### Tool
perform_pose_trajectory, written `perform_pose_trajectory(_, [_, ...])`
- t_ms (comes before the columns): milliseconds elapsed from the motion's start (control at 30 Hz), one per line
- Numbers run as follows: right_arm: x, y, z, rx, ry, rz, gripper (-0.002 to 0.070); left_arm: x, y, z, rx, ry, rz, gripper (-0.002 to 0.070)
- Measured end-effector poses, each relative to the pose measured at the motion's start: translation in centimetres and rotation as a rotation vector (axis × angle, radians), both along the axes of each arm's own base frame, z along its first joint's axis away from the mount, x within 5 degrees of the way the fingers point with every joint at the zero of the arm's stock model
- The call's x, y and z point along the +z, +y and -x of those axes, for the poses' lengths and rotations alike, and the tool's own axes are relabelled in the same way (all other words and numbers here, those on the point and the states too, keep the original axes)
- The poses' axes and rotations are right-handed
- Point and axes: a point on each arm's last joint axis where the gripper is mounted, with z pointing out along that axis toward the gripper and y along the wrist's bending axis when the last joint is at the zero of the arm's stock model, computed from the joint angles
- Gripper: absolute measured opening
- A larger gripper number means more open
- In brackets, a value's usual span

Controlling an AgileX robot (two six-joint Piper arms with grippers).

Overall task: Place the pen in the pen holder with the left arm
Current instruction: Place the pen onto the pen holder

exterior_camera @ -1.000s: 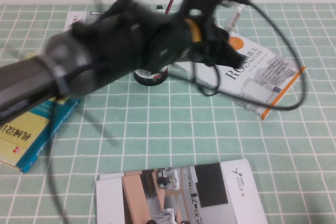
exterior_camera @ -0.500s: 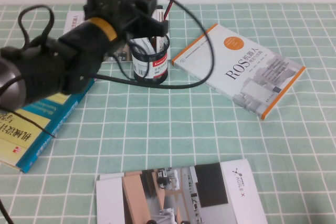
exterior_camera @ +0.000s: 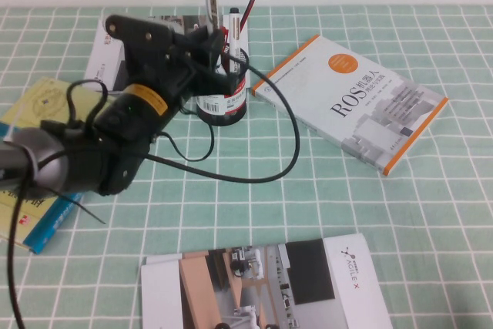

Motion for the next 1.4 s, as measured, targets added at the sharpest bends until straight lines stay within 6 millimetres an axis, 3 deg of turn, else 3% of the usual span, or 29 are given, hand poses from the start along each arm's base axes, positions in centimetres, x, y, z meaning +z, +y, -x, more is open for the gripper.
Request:
perform_pose_trajectory(267, [0.0, 0.0, 0.0, 0.000, 0.000, 0.000, -0.0020, -2.2, -0.1, -0.7, 0.006, -0.022, 0.037, 0.0108])
perform_pose_trajectory(700, [0.0, 0.0, 0.0, 0.000, 0.000, 0.000, -0.0020, -2.5, -1.0, -3.3, 0.022, -0.012, 0.035, 0.0108])
perform_pose_trajectory(1067, [0.0, 0.0, 0.0, 0.000, 0.000, 0.000, -0.0020, -4.6, -1.2, -3.8, 0.026, 0.018, -0.014, 0.0108])
perform_pose_trajectory(1400, [0.0, 0.0, 0.0, 0.000, 0.000, 0.000, -0.0020, -4.6, -1.2, -3.8, 0.016, 0.036, 0.030, 0.0108])
